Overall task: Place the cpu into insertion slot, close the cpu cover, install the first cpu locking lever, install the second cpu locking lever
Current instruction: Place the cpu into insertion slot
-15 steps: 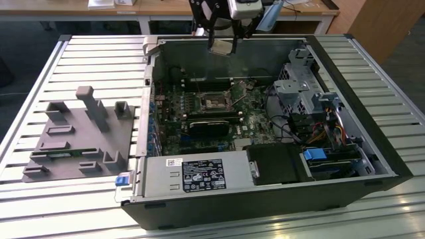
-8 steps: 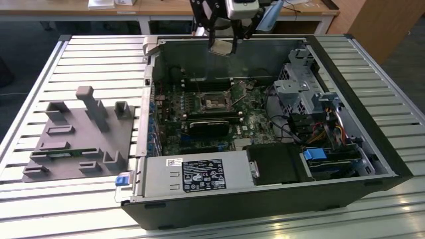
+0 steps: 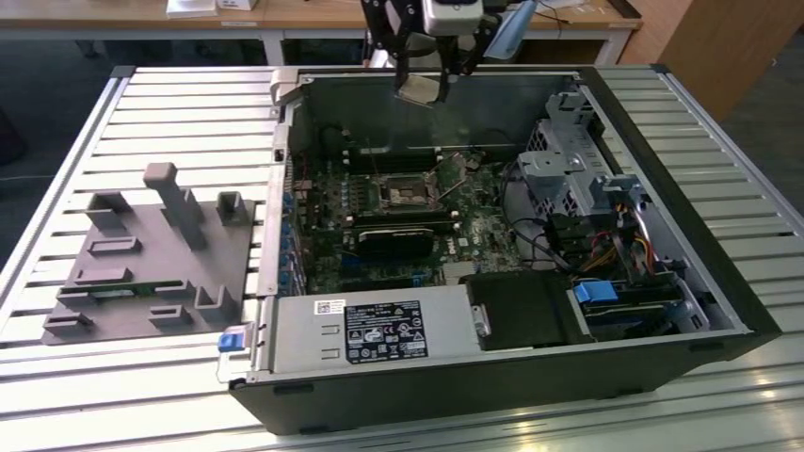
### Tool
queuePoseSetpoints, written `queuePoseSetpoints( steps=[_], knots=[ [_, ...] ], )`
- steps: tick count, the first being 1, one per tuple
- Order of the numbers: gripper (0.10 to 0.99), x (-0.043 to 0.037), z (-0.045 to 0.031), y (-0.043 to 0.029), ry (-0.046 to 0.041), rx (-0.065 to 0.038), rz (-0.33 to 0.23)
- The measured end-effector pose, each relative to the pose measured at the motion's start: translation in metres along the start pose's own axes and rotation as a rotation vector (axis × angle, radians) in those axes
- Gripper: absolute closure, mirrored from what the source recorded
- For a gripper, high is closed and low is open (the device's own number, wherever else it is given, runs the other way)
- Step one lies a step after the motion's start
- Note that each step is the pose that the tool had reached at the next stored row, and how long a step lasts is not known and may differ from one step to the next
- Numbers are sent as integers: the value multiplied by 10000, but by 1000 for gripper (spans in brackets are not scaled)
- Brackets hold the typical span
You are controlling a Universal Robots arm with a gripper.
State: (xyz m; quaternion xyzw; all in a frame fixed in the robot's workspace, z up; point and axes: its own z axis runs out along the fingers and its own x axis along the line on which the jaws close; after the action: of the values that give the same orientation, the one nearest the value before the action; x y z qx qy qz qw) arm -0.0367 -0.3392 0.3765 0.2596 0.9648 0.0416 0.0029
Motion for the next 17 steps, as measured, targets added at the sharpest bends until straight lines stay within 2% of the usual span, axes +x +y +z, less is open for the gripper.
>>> queuePoseSetpoints(
  steps=[17],
  knots=[
    [545,7,6,12,-158,55,1371]
  ],
)
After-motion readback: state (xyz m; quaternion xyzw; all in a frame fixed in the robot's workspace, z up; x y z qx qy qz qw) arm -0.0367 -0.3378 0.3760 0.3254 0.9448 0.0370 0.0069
